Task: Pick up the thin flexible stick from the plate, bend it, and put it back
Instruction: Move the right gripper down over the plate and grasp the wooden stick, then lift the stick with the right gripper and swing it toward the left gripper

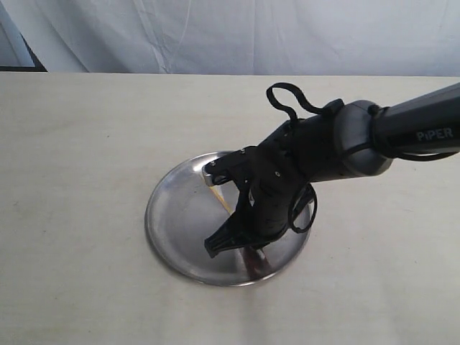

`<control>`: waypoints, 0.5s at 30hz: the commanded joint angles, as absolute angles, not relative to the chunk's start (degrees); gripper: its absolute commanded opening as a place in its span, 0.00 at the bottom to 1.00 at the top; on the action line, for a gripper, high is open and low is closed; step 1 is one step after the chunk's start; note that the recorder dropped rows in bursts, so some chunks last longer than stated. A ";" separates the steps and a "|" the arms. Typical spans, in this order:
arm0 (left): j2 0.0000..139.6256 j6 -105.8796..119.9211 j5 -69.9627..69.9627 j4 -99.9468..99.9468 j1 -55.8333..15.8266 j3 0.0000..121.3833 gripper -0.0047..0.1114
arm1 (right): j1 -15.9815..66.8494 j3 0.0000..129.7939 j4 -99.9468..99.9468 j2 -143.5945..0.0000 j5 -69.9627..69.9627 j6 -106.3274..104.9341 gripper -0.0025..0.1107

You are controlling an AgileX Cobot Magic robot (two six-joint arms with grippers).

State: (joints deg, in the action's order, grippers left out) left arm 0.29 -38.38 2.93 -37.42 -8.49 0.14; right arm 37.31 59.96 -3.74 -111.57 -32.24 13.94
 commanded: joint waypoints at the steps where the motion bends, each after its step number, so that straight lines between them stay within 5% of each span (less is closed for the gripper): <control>1: 0.00 -38.45 2.83 -37.54 -8.56 0.00 0.04 | 37.07 59.18 -6.17 -112.01 -33.13 13.47 0.01; 15: 0.00 -38.45 2.83 -37.54 -8.56 0.00 0.04 | 37.07 59.18 -6.33 -99.98 -34.40 13.47 0.01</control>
